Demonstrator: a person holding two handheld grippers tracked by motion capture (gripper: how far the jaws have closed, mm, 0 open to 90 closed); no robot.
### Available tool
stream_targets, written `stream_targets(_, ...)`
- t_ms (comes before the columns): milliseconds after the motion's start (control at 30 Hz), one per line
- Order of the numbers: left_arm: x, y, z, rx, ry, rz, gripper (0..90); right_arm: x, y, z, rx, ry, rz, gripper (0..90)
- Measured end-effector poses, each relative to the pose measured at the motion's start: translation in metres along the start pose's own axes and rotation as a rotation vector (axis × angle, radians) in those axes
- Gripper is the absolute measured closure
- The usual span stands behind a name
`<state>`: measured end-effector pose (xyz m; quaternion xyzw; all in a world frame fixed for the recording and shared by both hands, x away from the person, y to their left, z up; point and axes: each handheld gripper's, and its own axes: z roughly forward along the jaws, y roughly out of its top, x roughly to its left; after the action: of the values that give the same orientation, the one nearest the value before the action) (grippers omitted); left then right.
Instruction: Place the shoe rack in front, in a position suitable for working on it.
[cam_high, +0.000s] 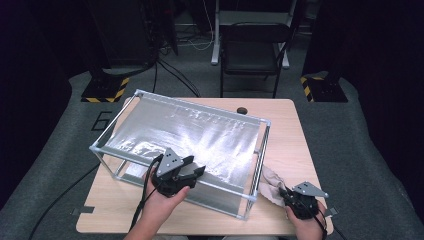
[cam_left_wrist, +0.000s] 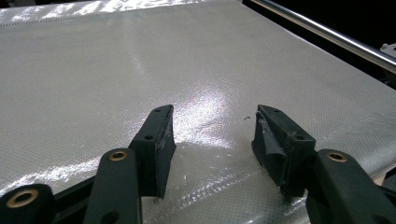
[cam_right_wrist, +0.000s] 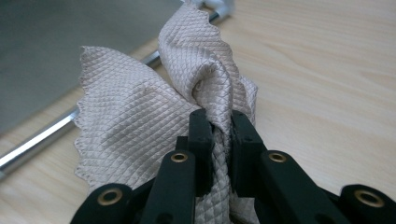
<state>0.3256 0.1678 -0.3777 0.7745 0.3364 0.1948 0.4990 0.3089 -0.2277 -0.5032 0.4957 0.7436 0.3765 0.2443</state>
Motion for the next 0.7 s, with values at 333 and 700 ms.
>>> stream_targets(333,-0.001,0.001,0.0,0.006,-0.002,0.0,49.8,0.022,0.013,0.008,-0.021,0.092,-0.015,80.5)
stream_targets(700,0.0,0.003,0.0,0.013,-0.006,0.008,48.8,0.035,0.016,0.013,-0.036,0.175,-0.02,63.5)
